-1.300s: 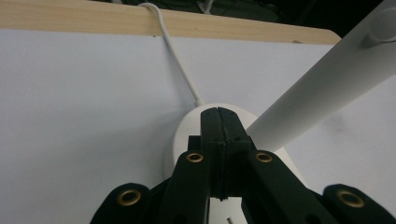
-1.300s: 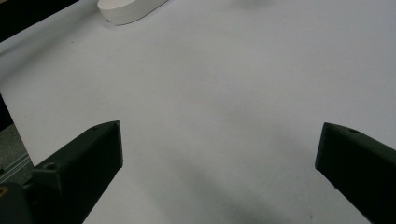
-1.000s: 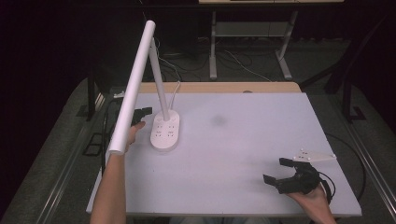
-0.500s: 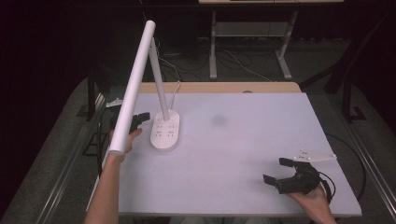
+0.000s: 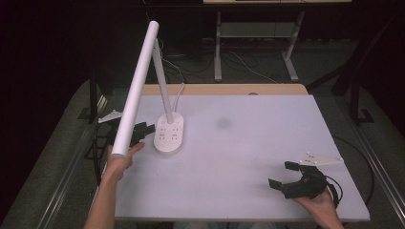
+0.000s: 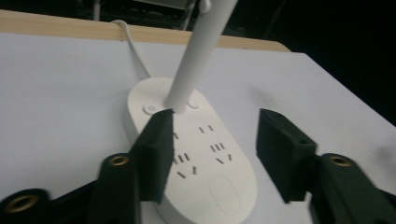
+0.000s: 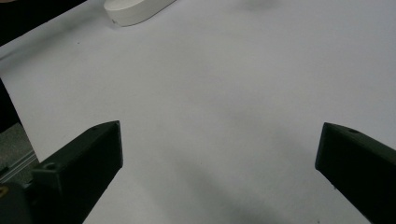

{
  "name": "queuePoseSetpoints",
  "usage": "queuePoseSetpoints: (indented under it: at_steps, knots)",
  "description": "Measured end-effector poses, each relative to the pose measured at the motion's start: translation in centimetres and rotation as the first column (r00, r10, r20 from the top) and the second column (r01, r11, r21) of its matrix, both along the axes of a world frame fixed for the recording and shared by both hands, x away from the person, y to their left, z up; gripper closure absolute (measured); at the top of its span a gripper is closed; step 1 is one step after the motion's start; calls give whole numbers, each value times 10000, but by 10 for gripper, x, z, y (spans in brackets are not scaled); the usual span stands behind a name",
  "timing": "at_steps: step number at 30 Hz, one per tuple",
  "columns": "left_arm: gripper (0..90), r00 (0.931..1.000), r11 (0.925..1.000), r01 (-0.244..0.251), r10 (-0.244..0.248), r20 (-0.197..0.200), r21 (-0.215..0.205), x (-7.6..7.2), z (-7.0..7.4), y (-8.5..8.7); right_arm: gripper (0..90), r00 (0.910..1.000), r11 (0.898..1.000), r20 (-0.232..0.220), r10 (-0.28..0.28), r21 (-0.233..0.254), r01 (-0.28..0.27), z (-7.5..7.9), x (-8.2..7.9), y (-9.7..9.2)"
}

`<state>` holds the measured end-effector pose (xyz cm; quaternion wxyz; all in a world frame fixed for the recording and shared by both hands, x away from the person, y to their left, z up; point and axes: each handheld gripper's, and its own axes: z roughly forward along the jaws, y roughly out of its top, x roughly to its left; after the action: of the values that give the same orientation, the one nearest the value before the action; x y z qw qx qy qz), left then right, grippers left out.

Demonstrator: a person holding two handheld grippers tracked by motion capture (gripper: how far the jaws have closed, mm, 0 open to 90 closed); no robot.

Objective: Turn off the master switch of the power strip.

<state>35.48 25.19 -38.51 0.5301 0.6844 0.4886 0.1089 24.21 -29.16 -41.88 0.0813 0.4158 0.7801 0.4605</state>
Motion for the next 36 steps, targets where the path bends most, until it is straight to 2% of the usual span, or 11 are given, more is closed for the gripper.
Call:
queuePoseSetpoints:
  at_steps: [8,13,20,26,31,36]
  knots:
    - [224,9986,9989,417,-410,339,-220,-22,0,-6,3,10000,10000,-66,56,-21,-56,0,1,1]
    - [134,9976,9978,609,-599,351,-275,-34,-4,-8,3,10000,10000,-52,65,1,-65,0,1,1]
    - [9,9945,9948,1014,-1012,267,-32,-48,-9,-15,2,10000,10000,-7,41,-6,-41,0,1,2]
    - [0,9888,9890,1477,-1479,194,87,-62,-11,-27,3,10000,10000,-58,19,33,-18,0,0,1]
    - [0,9762,9757,2144,-2156,219,450,-78,-16,-41,3,10000,10000,7,-8,69,8,1,0,1]
    - [0,9675,9659,2505,-2522,183,646,-88,-24,-50,2,10000,10000,61,34,52,-34,1,-1,1]
